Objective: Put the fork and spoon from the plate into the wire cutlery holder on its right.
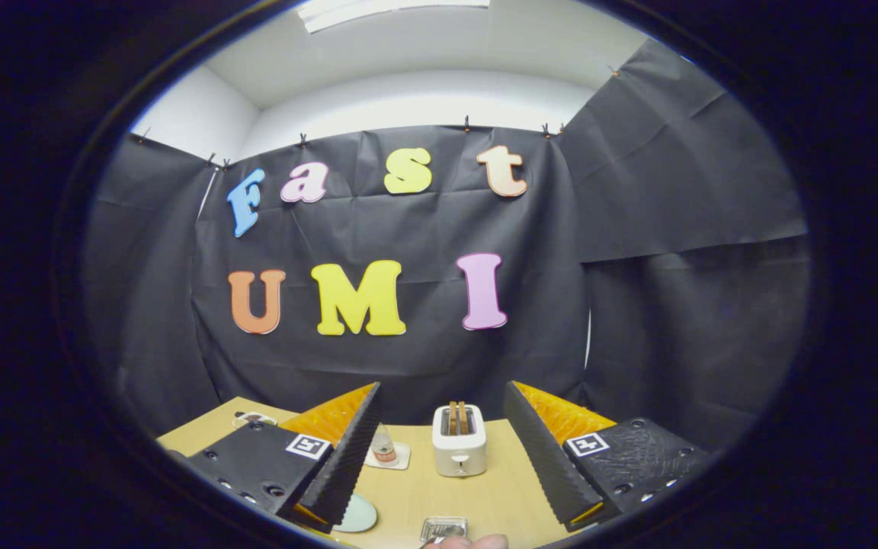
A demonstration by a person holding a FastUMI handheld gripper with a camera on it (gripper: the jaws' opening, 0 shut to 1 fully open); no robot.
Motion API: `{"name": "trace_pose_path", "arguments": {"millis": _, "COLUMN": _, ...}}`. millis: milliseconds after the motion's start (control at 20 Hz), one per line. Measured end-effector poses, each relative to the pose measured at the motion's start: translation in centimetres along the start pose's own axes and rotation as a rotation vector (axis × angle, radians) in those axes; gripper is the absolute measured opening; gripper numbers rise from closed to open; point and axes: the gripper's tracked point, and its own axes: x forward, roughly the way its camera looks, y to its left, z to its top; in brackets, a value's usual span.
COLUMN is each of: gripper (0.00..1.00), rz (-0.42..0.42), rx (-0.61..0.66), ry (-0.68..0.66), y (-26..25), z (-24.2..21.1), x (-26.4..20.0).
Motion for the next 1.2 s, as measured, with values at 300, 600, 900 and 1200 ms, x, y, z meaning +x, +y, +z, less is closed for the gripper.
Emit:
{"name": "trace_pose_path", "arguments": {"millis": 300, "gripper": 0.96, "rz": 0.010, "rx": -0.021, "ry": -0.044, "y": 0.8, "z": 1.4, "x": -0.4}}
{"name": "trace_pose_path", "arguments": {"millis": 600, "gripper": 0.96, "rz": 0.009, "rx": -0.020, "ry": -0.031, "y": 0.9, "z": 1.2, "x": -0.6}}
{"name": "trace_pose_path", "arguments": {"millis": 900, "gripper": 0.96, "rz": -0.001, "rx": -0.019, "ry": -0.049, "y": 0.9, "z": 1.6, "x": -0.6}}
{"name": "trace_pose_path", "arguments": {"millis": 1200, "gripper": 0.96, "rz": -0.007, "rx": -0.021, "ry": -0.040, "y": 0.9, "z": 1.6, "x": -0.6}}
